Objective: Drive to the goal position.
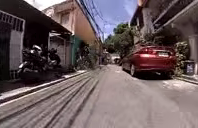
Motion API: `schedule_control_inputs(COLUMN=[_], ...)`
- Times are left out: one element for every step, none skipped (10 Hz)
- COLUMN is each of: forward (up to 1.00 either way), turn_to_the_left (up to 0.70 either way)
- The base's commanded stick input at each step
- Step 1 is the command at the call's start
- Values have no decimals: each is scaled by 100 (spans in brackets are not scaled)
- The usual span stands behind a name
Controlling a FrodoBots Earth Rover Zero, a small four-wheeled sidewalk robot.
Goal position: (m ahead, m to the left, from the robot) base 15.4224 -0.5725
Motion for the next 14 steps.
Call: schedule_control_inputs(forward=[100,100,100,100,100,100,100,100,100,100,100,100,100,100], turn_to_the_left=[0,0,0,-27,0,0,0,0,0,0,0,0,0,0])
